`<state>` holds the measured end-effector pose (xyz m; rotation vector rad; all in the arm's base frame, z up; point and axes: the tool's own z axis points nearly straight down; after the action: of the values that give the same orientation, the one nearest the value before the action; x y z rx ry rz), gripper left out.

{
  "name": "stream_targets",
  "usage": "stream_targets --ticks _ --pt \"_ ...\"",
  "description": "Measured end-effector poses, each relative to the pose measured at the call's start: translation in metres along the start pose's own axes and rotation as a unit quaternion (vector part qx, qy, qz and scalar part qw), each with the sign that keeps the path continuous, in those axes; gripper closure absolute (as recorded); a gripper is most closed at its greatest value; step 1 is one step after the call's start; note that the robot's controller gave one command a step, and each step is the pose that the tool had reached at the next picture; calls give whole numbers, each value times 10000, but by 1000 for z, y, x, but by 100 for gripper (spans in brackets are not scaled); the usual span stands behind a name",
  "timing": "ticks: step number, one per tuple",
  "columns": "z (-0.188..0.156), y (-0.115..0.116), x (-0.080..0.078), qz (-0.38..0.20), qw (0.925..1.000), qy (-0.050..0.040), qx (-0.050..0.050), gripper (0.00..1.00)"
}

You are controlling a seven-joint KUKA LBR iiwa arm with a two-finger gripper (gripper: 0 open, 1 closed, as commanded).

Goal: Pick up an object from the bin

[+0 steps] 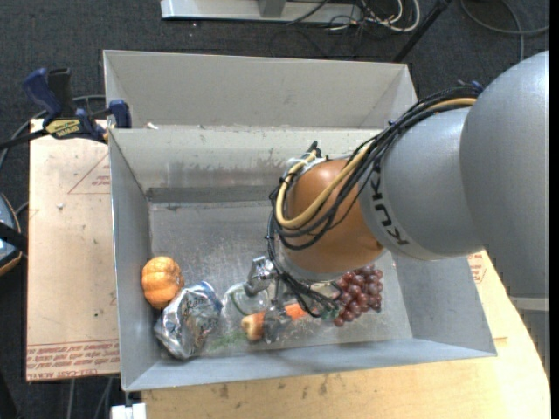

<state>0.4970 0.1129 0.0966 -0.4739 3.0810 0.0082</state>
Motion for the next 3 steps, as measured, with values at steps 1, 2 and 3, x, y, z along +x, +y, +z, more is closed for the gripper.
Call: stream_targets --ticks 1,2,3 --pt "-3 0 -1 2 10000 25 1 100" --pt "-9 0 1 3 10000 86 -2 100" --pt "-29 1 1 4 9999 107 0 100"
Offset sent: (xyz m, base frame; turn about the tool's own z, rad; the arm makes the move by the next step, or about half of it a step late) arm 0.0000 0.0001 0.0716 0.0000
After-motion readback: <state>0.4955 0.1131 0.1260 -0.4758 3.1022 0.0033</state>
